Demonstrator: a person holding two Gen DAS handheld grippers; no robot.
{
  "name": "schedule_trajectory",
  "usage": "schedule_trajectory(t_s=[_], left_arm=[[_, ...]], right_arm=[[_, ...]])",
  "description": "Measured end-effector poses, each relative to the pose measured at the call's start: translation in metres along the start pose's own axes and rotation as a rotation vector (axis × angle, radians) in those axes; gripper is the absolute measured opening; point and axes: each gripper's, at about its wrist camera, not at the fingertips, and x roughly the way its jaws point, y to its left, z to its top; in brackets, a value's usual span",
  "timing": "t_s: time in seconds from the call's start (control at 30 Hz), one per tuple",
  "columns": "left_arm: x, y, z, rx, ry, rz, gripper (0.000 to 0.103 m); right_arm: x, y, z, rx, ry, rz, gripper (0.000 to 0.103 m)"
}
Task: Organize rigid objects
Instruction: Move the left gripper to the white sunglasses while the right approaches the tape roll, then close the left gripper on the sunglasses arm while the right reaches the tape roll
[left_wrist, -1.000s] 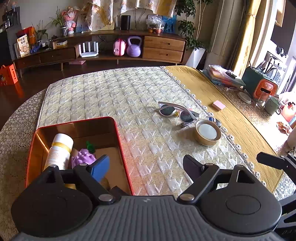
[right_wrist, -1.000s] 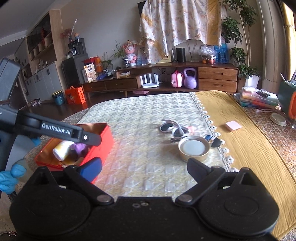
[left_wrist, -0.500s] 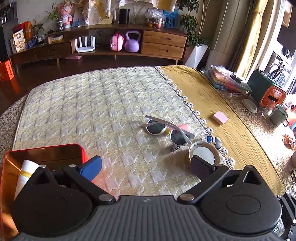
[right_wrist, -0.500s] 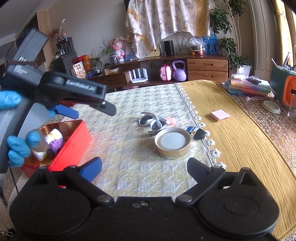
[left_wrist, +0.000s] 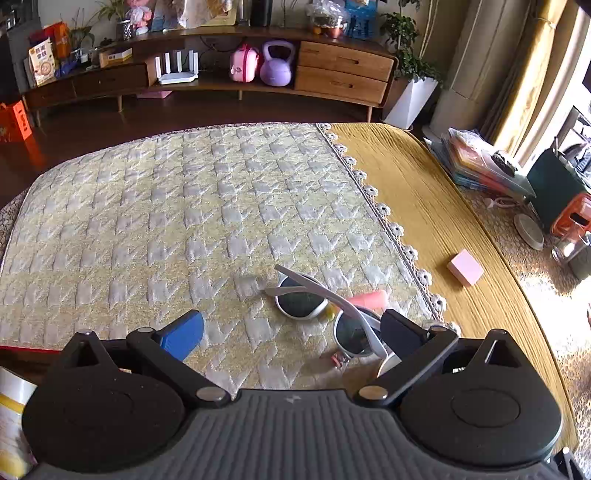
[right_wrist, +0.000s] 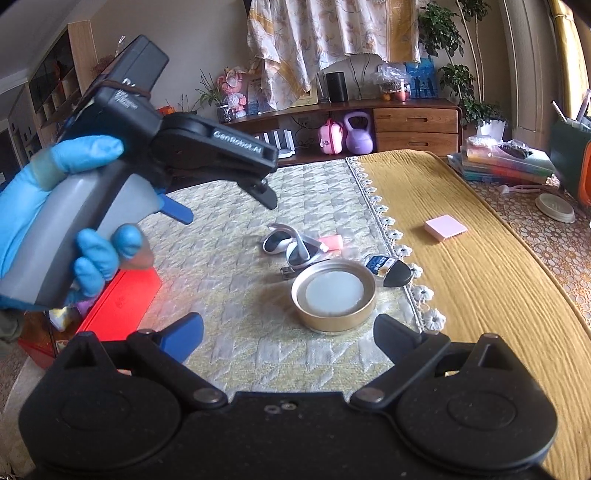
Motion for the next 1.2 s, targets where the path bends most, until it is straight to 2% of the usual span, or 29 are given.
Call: schedule_trajectory(t_s=[0.1,0.43,0.63,0.77,0.87,1.0,1.13,1.2], left_arm=[[0.013,-0.002,0.005,-0.012,0.001,0.026,0.103],[0.06,0.0,0.018,-0.051,0.058,0.019,0.103],[0.081,-0.004,0.021,-0.07,0.097,0.009,0.102],[0.09,-0.006,0.02,-0.067,0.094,0.01,0.101],[0.095,-0.003,0.017,-0.068,0.105,0.005,0.089],[0.096,-0.01,0.015,-0.019,0.076,0.035,0.076],[0.095,-0.012,0.015,0.004,0.055,0.052,0.054],[0.094,-0.012,0.015,0.011,0.05,0.054,0.051]], right_arm=[[0.007,-0.001,0.0,-0.012,0.007,0.005,0.098],[0.03,-0.01,0.003,-0.014,0.032,0.009,0.096],[0.043,-0.009,0.006,-0.037,0.037,-0.004,0.09],[0.053,-0.013,0.009,-0.033,0.046,-0.019,0.085],[0.058,-0.013,0.01,-0.048,0.041,-0.04,0.085],[0.063,-0.013,0.013,-0.063,0.037,-0.069,0.081],[0.068,-0.012,0.015,-0.083,0.034,-0.1,0.076],[0.071,-0.011,0.016,-0.092,0.033,-0.116,0.072]])
